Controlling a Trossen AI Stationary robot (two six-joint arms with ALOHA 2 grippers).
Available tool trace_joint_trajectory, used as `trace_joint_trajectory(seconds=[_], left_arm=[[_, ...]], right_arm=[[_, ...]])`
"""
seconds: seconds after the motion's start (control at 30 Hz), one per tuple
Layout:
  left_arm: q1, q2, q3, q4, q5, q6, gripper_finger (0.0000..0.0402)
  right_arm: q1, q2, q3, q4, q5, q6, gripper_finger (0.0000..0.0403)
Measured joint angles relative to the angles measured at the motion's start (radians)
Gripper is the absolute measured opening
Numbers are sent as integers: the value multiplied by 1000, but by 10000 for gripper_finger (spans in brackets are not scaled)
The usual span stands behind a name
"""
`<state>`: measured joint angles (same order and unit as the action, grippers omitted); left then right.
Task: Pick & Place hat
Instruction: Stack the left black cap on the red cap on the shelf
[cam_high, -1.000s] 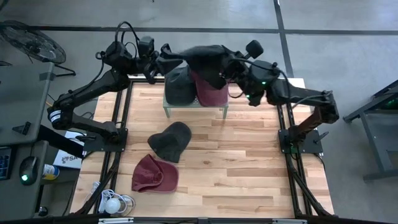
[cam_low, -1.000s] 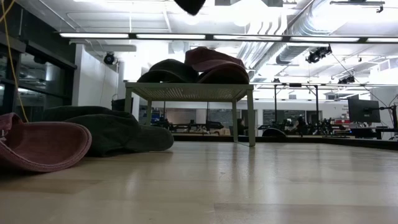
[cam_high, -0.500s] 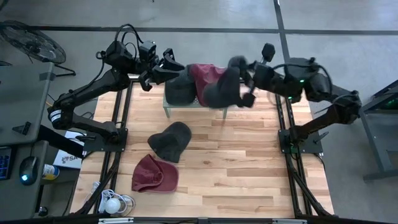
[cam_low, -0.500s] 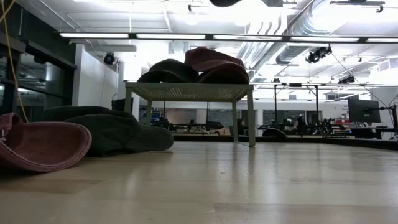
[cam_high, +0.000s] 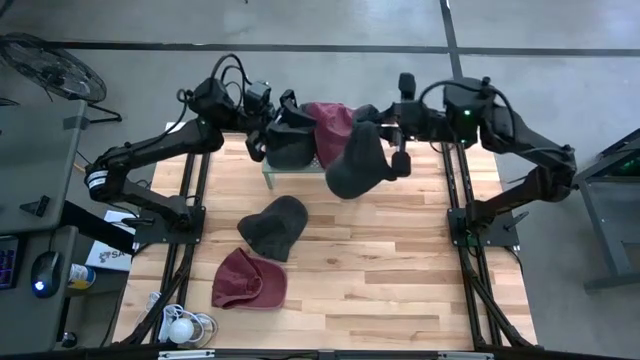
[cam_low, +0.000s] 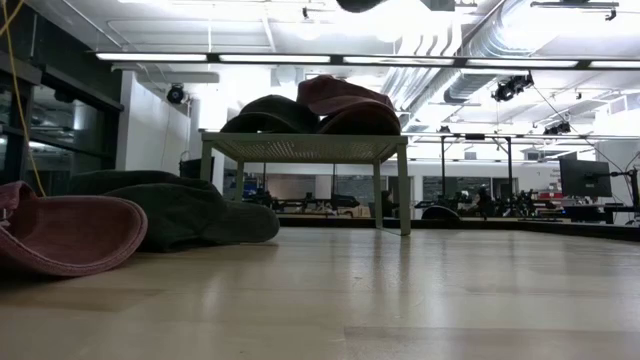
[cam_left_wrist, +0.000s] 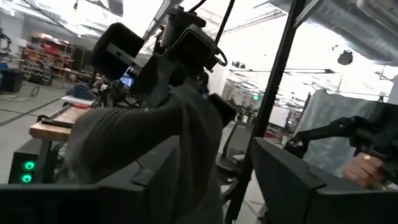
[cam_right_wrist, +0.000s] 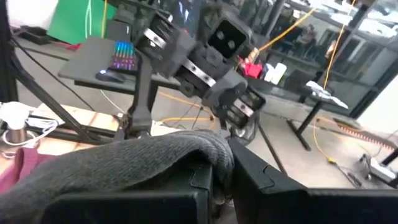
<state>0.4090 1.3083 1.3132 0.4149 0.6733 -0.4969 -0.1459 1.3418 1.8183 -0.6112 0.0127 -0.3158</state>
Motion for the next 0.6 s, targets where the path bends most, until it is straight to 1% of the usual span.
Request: trace_joint_trajectory(seconds=[0.1,0.2,0.27,0.33,0.4,0.6], left_arm=[[-20,-1,0,-1,-40,0,237],[-54,-1,0,-52,-120,40,283],[-80,-1,0,-109,-199,102,308],[-107,-1,0,-162,-314,145,326],[-128,0,0,-191,-394,177,337],[-177,-1,0,-186,-419,205,344]], right_arm=[[-7,15,0,0,-3,1,22],[-11,27,0,2,-5,-1,22],[-11,29,0,1,-8,1,22],[-11,29,0,2,-7,1,22],[-11,29,0,9,-7,1,22],[-11,36,0,11,-5,-1,22]])
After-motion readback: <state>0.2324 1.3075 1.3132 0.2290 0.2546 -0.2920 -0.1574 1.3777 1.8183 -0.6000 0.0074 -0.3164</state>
